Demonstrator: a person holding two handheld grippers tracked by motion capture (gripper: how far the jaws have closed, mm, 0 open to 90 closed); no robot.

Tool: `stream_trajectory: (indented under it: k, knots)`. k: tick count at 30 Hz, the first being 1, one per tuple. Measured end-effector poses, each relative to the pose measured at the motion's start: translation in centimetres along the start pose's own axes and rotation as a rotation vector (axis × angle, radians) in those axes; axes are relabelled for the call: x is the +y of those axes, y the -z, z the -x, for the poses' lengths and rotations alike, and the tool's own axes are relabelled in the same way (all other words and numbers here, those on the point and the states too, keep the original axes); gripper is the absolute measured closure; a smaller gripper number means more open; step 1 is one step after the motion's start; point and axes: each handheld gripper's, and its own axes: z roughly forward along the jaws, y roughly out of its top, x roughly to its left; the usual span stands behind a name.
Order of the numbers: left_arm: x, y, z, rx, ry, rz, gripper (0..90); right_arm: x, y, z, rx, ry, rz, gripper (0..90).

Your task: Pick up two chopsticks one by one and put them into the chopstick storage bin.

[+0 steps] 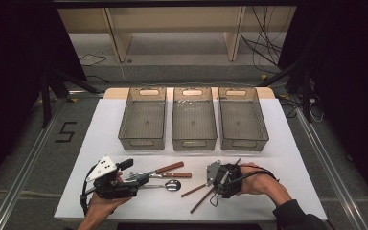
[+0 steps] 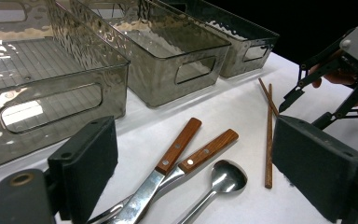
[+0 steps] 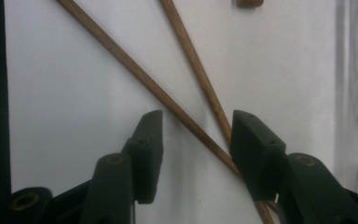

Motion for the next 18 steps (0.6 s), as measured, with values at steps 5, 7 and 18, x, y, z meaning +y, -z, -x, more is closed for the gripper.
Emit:
stream_trajectory:
  k: [5, 7, 18]
  knots:
    - [0.0, 0.0, 0.0, 0.0, 0.0, -0.001, 14.0, 0.2, -0.4, 0.2, 0.012, 0.022, -0.021, 59.5]
    - [0.0, 0.0, 0.0, 0.0, 0.0, -0.002, 14.0, 0.3, -0.4, 0.2, 0.014, 0.026, -0.02, 60.0]
    - [0.0, 0.0, 0.0, 0.0, 0.001, -0.002, 14.0, 0.7, -1.3, 0.5, 0.054, 0.065, -0.06, 64.6]
